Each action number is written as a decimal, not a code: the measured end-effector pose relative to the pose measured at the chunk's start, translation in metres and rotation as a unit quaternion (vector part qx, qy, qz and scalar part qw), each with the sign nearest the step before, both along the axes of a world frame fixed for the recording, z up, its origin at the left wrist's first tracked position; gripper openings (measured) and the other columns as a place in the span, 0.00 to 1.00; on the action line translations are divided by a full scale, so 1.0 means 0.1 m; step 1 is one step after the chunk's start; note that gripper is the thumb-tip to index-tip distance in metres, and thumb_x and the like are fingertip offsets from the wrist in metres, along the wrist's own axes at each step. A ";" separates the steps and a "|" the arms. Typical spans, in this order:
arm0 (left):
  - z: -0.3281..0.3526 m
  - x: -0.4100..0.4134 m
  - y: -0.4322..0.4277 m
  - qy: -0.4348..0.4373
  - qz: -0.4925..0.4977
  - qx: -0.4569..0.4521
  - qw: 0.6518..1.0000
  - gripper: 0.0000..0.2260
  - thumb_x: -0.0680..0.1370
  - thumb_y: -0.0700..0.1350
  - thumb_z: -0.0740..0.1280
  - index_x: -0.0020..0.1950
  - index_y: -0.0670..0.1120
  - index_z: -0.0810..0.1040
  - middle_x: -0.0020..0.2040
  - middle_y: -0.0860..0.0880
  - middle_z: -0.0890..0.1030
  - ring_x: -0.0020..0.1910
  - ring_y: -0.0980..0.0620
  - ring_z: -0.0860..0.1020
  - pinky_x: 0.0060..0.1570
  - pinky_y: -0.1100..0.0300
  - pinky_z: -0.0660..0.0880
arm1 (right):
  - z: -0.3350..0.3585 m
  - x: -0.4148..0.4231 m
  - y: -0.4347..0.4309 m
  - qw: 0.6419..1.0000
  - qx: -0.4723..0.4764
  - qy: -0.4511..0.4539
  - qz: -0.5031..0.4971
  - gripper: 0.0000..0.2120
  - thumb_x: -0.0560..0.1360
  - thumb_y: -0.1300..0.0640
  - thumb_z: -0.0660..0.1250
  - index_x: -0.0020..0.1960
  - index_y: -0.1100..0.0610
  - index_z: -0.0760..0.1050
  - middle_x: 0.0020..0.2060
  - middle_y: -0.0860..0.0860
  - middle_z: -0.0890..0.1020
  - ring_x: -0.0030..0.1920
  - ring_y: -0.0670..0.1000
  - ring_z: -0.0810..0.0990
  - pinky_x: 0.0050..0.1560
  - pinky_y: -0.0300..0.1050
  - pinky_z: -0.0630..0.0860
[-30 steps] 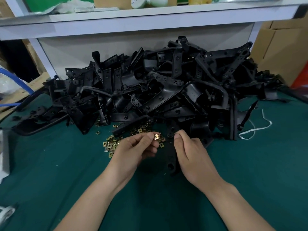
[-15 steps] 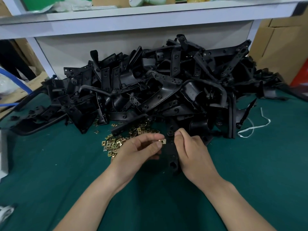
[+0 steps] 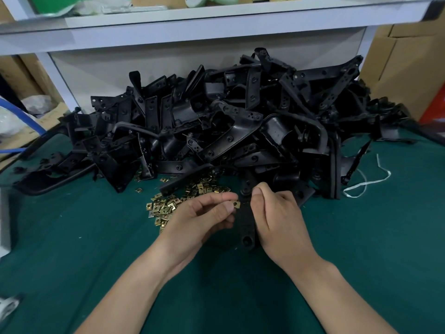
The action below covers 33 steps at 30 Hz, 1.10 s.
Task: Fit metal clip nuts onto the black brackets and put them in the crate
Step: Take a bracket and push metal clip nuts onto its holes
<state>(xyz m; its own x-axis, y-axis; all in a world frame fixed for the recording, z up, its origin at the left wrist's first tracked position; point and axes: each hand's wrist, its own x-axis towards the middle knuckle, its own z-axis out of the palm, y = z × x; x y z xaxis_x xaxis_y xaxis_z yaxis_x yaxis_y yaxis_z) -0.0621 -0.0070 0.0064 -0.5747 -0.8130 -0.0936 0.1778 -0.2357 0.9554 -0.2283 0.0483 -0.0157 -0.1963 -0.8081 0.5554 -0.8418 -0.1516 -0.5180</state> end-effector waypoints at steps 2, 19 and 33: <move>-0.01 -0.01 0.00 0.010 0.006 0.006 1.000 0.15 0.68 0.47 0.76 0.53 0.46 0.87 0.44 0.45 0.85 0.43 0.52 0.83 0.49 0.63 0.79 | 0.00 0.00 0.00 1.000 0.000 0.009 -0.006 0.11 0.83 0.51 0.45 0.44 0.48 0.61 0.24 0.42 0.67 0.30 0.43 0.68 0.50 0.43 0.66; -0.03 -0.11 0.16 -0.021 0.046 -0.007 0.999 0.10 0.76 0.49 0.71 0.54 0.50 0.86 0.49 0.46 0.87 0.48 0.52 0.84 0.49 0.63 0.80 | -0.04 0.04 -0.04 0.998 0.001 0.047 -0.051 0.11 0.85 0.51 0.45 0.47 0.49 0.62 0.29 0.44 0.73 0.31 0.46 0.69 0.52 0.46 0.68; -0.13 -0.17 0.29 -0.319 0.184 -0.419 0.830 0.11 0.77 0.59 0.61 0.53 0.56 0.76 0.44 0.59 0.78 0.40 0.56 0.78 0.39 0.56 0.77 | -0.02 0.13 0.00 0.995 0.070 0.073 0.024 0.14 0.81 0.54 0.49 0.59 0.57 0.69 0.42 0.45 0.80 0.45 0.48 0.77 0.57 0.42 0.63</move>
<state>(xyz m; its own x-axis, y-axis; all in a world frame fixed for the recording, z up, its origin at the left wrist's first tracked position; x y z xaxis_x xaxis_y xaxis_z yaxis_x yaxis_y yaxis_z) -0.0791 0.0219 -0.0069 -0.3241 -0.8556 0.4036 -0.5153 0.5175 0.6831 -0.2155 0.0482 -0.0175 -0.0800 -0.8860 0.4567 -0.9034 -0.1293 -0.4090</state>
